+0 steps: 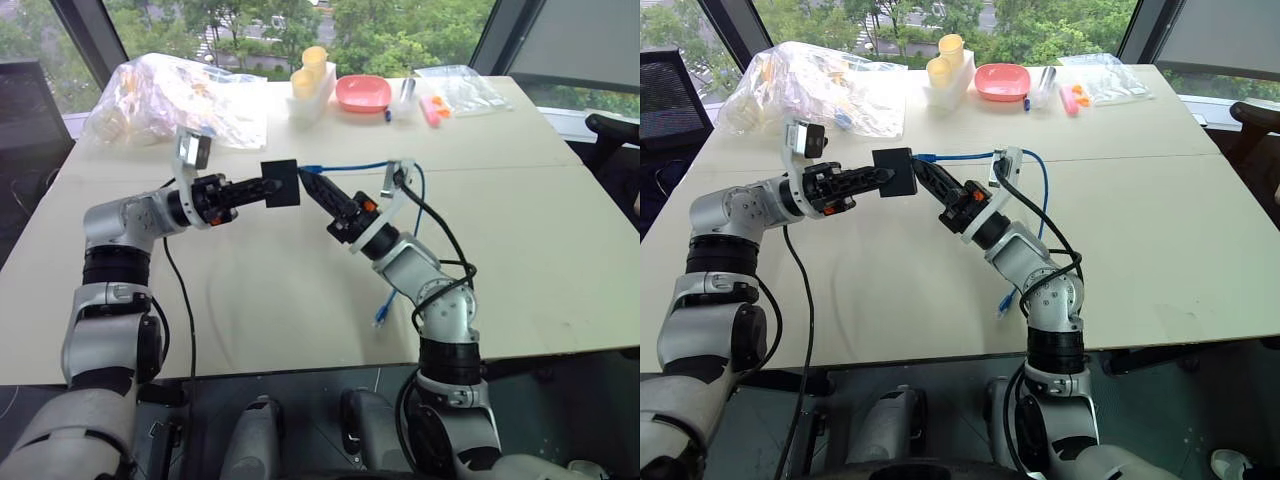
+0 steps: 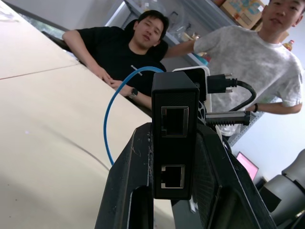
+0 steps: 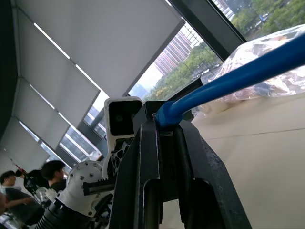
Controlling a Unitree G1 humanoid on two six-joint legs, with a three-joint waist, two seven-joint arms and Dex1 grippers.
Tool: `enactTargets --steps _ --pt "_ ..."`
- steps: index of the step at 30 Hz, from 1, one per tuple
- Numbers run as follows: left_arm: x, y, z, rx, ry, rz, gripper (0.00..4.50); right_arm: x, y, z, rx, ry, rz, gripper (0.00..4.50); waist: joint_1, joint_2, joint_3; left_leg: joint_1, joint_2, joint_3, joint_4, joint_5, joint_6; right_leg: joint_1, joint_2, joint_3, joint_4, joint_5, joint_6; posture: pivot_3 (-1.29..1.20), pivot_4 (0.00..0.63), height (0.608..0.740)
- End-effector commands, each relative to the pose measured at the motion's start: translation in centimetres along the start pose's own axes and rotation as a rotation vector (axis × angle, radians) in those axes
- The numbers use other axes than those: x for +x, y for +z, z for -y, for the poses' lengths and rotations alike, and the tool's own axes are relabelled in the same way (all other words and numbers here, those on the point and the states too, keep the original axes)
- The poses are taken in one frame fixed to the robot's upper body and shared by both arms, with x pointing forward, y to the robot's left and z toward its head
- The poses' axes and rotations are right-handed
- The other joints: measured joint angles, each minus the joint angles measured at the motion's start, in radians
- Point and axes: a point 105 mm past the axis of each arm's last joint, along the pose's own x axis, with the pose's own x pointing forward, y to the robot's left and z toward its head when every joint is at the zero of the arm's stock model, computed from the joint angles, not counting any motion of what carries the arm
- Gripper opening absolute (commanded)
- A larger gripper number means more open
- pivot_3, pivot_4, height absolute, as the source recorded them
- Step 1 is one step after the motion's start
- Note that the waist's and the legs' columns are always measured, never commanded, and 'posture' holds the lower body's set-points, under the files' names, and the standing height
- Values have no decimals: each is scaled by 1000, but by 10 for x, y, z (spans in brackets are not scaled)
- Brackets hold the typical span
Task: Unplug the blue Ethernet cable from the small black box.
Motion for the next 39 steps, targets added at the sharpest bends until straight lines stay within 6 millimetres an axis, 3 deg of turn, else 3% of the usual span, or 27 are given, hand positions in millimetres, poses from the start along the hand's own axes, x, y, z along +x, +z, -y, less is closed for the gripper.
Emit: enactTargets --steps 1,10,12,15,18,22,25,26,27,29,33,39 --pt "-23 26 2 86 75 63 525 -13 36 5 -17 -24 130 18 -1 0 0 0 0 0 0 0 0 0 0 0 0 0 0 0 150 740" --pt "-27 23 -1 98 105 56 525 -18 35 13 -63 -65 92 18 1 0 0 0 0 1 -1 0 0 0 0 0 -1 0 0 0 150 740" --pt "-22 16 -10 131 159 25 525 -23 34 31 -96 -156 61 18 4 0 0 0 0 1 -1 0 0 0 0 0 -1 0 0 0 150 740" --pt "-9 2 -30 296 293 -51 525 -41 50 65 -130 -337 66 18 10 0 0 0 0 1 -1 0 0 1 -2 1 -2 0 -1 0 150 740" --pt "9 -3 -35 407 323 -45 525 -65 59 105 -204 -584 0 18 26 0 0 0 -1 3 -1 0 0 0 -2 2 -3 0 -1 0 150 740" --pt "30 -12 -33 483 316 -27 525 -89 72 135 -228 -785 -24 18 27 0 0 -2 0 5 -1 0 0 -2 -1 3 -3 0 -1 0 150 740" --pt "42 -19 -35 532 329 -19 525 -99 78 145 -236 -852 -31 18 25 0 0 -1 0 6 -1 -1 2 -2 -1 4 -3 0 0 0 150 740" --pt "46 -21 -38 553 345 -20 525 -100 78 146 -232 -863 -29 890 24 0 0 -1 0 8 -1 -2 3 -2 -1 5 -3 0 0 0 150 740" --pt "49 -24 -41 580 359 -31 525 -101 77 146 -226 -873 -40 1194 23 0 0 0 0 9 -1 -2 4 -2 0 6 -3 0 0 0 150 740" --pt "53 -27 -44 612 379 -36 525 -101 73 145 -219 -885 -67 2260 22 0 0 0 0 9 -1 -3 4 -2 0 6 -3 1 1 0 150 740" --pt "58 -23 -52 663 438 -6 525 -111 42 133 -145 -906 -229 4247 26 0 0 0 0 9 0 -3 5 -2 0 7 -3 1 1 0 150 740" --pt "71 -33 -65 681 489 22 525 -107 16 96 -181 -765 -338 4247 29 0 -1 0 0 9 0 -4 6 -1 0 7 -4 0 2 0 150 740"
